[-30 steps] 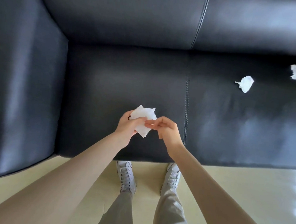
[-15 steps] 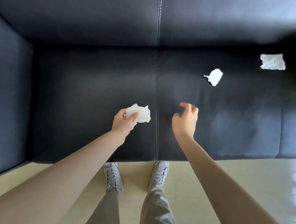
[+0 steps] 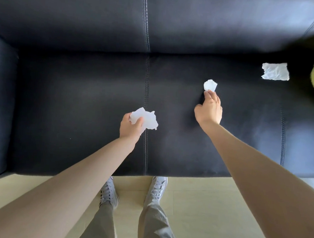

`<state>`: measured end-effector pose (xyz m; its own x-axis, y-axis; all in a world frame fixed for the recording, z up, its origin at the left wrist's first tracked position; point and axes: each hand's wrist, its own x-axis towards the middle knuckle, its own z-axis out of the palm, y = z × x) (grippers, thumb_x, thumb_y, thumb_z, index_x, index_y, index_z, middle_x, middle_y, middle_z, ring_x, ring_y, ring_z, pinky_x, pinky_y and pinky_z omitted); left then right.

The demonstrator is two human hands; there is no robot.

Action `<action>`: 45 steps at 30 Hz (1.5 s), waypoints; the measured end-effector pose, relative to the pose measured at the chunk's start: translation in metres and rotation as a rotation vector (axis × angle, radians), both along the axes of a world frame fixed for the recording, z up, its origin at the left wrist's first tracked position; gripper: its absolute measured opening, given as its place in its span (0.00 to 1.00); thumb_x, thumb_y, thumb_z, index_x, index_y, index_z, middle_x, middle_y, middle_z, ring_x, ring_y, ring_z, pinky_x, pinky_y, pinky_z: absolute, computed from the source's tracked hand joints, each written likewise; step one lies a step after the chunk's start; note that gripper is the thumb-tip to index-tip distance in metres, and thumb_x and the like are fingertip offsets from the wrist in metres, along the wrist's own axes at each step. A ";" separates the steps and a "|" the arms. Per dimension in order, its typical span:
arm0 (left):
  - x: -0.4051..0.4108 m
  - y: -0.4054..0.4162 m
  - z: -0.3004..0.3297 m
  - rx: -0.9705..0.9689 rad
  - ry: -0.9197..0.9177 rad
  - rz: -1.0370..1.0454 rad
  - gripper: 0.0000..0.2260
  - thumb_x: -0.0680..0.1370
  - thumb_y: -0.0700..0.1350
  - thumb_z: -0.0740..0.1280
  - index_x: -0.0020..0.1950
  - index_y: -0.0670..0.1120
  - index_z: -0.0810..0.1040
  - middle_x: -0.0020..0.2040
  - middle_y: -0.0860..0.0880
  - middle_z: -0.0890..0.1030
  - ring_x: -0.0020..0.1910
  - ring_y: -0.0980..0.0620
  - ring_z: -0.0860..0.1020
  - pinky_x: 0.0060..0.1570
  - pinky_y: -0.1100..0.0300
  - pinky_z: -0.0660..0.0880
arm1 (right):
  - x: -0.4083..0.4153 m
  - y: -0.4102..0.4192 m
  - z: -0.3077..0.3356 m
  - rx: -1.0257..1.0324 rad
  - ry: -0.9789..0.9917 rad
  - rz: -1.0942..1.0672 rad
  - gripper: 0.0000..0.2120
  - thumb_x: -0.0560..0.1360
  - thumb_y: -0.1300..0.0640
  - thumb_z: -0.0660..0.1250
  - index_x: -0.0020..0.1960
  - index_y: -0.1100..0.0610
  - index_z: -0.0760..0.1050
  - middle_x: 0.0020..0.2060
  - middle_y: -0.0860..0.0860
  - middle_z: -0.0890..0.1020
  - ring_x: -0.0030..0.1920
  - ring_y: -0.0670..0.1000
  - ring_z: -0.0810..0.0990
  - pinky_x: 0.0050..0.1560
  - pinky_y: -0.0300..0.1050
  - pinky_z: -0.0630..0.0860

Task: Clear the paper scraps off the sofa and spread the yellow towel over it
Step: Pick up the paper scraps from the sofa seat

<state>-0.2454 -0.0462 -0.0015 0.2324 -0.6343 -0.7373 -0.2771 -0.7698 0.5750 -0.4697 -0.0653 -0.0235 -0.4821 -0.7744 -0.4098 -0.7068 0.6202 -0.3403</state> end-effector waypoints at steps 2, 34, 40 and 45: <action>-0.011 -0.002 0.002 0.001 -0.019 -0.002 0.15 0.67 0.46 0.60 0.53 0.45 0.74 0.38 0.51 0.72 0.30 0.54 0.66 0.30 0.63 0.62 | -0.003 0.004 0.005 -0.153 0.014 -0.038 0.24 0.74 0.66 0.57 0.70 0.58 0.68 0.70 0.49 0.69 0.69 0.51 0.66 0.68 0.46 0.63; -0.090 -0.047 0.026 0.226 0.533 0.223 0.14 0.78 0.56 0.65 0.55 0.49 0.79 0.52 0.49 0.83 0.51 0.50 0.82 0.56 0.55 0.77 | 0.028 0.020 0.083 -0.123 -0.621 -0.205 0.23 0.80 0.55 0.50 0.73 0.43 0.54 0.44 0.47 0.85 0.36 0.47 0.73 0.34 0.35 0.69; -0.081 -0.058 0.014 0.093 0.328 0.019 0.10 0.74 0.36 0.69 0.52 0.48 0.79 0.49 0.50 0.81 0.48 0.50 0.80 0.51 0.55 0.76 | 0.024 0.005 0.076 -0.211 -0.654 -0.545 0.22 0.80 0.59 0.50 0.72 0.48 0.57 0.41 0.46 0.85 0.42 0.32 0.75 0.36 0.25 0.68; -0.097 -0.061 0.000 0.104 0.282 -0.045 0.12 0.71 0.42 0.71 0.54 0.48 0.80 0.46 0.52 0.81 0.46 0.52 0.80 0.45 0.59 0.76 | -0.002 0.004 0.060 -0.175 -0.640 -0.672 0.24 0.75 0.65 0.52 0.68 0.51 0.65 0.46 0.48 0.84 0.54 0.48 0.78 0.39 0.33 0.68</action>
